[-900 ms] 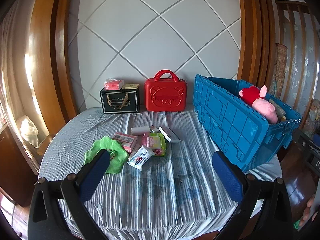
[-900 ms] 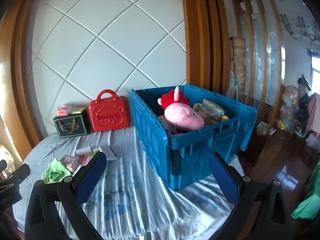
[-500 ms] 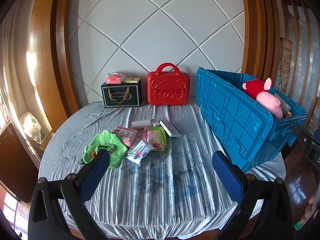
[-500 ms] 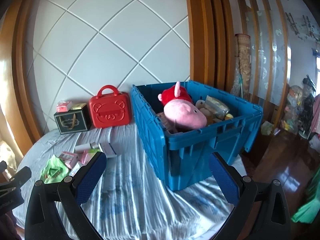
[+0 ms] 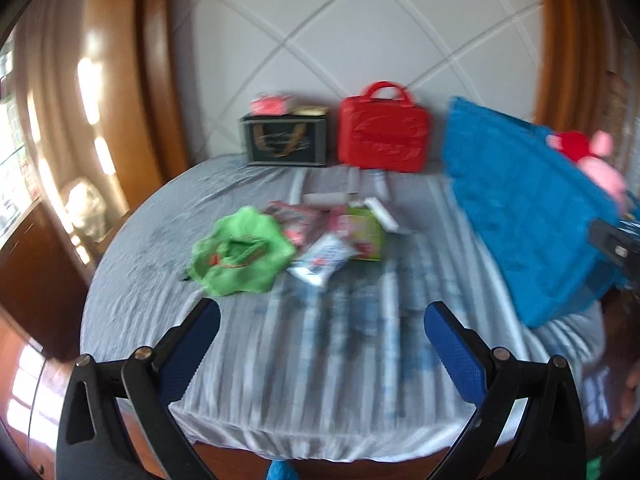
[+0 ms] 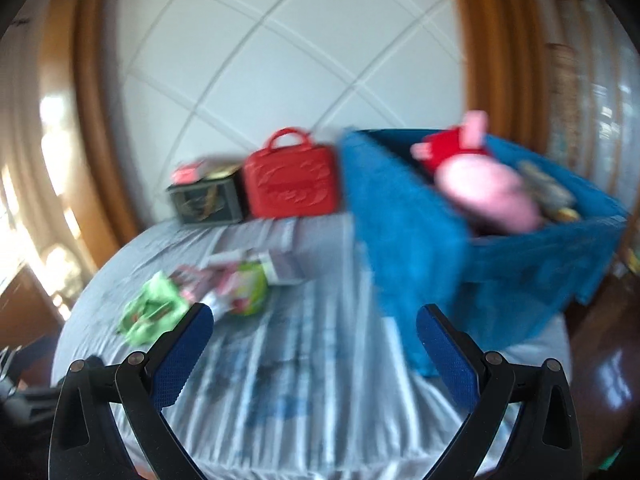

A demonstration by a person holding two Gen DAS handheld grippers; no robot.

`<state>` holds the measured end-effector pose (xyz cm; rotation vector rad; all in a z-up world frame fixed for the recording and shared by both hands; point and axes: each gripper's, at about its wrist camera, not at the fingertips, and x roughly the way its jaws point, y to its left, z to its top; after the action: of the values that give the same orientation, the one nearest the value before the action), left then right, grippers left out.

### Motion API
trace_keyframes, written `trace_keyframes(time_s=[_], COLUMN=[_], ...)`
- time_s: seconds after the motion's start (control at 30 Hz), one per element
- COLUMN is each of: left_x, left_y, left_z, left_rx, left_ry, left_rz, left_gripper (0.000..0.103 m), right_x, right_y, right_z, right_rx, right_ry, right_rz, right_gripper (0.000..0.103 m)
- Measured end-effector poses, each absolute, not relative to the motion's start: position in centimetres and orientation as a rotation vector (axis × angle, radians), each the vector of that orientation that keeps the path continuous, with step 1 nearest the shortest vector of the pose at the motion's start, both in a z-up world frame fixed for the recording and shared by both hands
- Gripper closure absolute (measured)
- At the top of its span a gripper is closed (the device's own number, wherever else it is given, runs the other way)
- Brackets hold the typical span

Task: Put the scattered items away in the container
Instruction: 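Move both grippers toward the green plush hat and white wipes pack, then grasp the green plush hat with the left gripper while the right grasps the white alcohol wipes pack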

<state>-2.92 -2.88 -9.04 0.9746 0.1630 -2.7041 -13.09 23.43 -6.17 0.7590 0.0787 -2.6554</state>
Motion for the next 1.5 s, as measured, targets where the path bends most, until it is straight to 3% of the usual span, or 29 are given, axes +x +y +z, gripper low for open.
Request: trace_keyframes(time_s=[0.23,0.5,0.67,0.83,1.27,1.5], left_x=[-6.8,-14.7,-19.2,-22.5,-28.4,-29.0], left_y=[-13.5,-21.0,-22.6,-23.7,-25.0,-25.0], left_z=[-12.6,-18.9,-22.8,-26.4,-33.1,-33.7], left_rx=[0.973,1.186,1.286,1.349,1.476,1.36], left_ry=[0.155,0.138,0.14,0.171,0.183,0.19], left_rz=[-2.595,-2.629,-2.642,-2.623,-2.525,-2.558], left_gripper=[0.0,0.0,0.0,0.0,0.0,0.0], right_x=[-16.9,-22.4,-24.1,-26.2,-31.6,-32.8], right_y=[15.3,4.8,0.9,-1.7,-4.3,-4.6], right_z=[-9.0,-14.4,-18.4,-22.9,-29.7,-32.0], right_rx=[0.851,1.098,1.218,1.328,1.468,1.511], right_ry=[0.084,0.079,0.121,0.152,0.126,0.045], right_rz=[-2.573,-2.484,-2.443,-2.409,-2.352,-2.305], right_gripper=[0.0,0.0,0.001,0.02,0.02,0.02])
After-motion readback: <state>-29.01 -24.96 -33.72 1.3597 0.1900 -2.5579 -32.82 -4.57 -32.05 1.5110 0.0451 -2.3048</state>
